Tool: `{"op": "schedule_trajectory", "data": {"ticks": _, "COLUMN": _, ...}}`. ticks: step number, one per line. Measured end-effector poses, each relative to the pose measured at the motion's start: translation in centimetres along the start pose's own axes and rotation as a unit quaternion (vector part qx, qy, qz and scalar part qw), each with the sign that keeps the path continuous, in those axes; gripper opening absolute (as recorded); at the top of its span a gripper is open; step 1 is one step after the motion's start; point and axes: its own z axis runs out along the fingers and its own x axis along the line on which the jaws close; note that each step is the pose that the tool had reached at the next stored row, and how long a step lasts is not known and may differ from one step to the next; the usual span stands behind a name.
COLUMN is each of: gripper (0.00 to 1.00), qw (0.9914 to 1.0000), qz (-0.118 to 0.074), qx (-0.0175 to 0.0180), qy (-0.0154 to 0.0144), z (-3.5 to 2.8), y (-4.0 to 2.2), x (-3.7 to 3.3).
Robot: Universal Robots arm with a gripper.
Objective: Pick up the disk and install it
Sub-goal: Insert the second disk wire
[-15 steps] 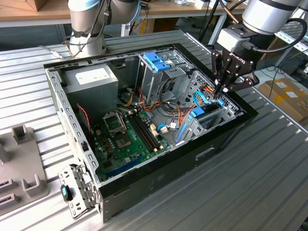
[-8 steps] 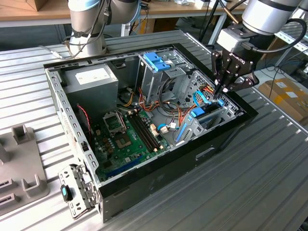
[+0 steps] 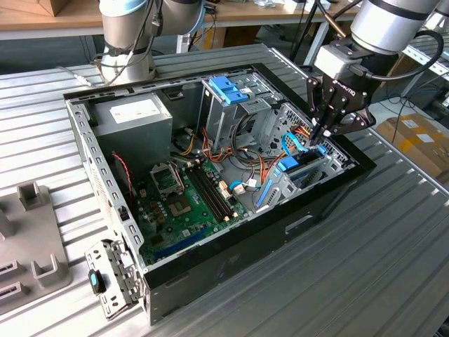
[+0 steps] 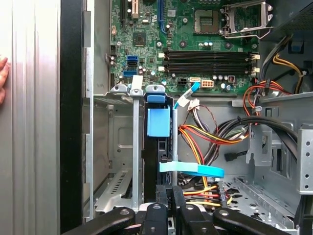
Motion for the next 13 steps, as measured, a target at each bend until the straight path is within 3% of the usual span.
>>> {"op": "schedule_trajectory", "data": {"ticks": 6, "gripper": 0.16, "qw": 1.0, "qz": 0.0, "qx": 0.0, "qy": 0.0, "z": 0.6, "y": 0.16, "x": -0.01}}
{"op": "schedule_trajectory", "data": {"ticks": 13, "gripper": 0.16, "qw": 1.0, "qz": 0.0, "qx": 0.0, "qy": 0.0, "z": 0.71, "y": 0.29, "x": -0.01}}
